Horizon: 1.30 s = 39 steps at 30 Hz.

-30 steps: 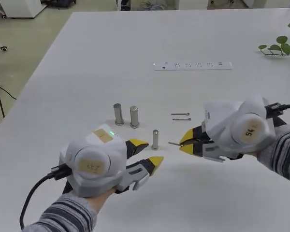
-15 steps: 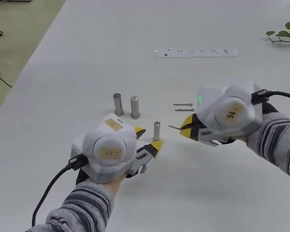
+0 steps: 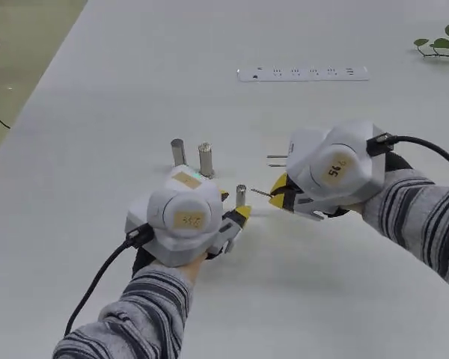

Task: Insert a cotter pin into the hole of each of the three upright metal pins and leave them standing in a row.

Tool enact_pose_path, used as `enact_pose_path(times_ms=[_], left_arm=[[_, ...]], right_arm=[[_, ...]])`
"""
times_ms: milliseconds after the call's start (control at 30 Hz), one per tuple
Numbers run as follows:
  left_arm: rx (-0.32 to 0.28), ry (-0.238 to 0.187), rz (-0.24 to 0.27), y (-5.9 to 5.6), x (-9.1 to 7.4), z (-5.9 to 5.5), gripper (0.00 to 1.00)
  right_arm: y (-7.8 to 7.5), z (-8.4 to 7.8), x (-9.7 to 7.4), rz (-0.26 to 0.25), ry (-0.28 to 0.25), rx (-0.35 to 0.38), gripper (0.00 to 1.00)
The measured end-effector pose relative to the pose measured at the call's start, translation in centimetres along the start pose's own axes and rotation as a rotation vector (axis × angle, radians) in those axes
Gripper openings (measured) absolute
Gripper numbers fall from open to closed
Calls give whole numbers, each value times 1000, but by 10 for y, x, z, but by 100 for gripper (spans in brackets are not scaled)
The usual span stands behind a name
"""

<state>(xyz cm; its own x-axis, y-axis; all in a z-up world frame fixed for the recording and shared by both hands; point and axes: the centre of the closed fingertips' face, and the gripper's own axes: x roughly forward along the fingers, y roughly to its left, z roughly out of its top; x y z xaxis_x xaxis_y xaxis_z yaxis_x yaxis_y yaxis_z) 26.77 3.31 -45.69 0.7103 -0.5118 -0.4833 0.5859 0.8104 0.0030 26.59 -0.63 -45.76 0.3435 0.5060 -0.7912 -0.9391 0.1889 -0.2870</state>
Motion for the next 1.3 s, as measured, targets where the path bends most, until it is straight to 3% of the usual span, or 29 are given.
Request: enact_pose_path(times_ms=[833,1300], left_arm=[[-38,11,-21,-2,17,-4,6],[-22,1,-15,-2,18,-4,5]], right_arm=[[2,5,8,19,34,-63,0],[2,16,-3,13,0,-69,0]])
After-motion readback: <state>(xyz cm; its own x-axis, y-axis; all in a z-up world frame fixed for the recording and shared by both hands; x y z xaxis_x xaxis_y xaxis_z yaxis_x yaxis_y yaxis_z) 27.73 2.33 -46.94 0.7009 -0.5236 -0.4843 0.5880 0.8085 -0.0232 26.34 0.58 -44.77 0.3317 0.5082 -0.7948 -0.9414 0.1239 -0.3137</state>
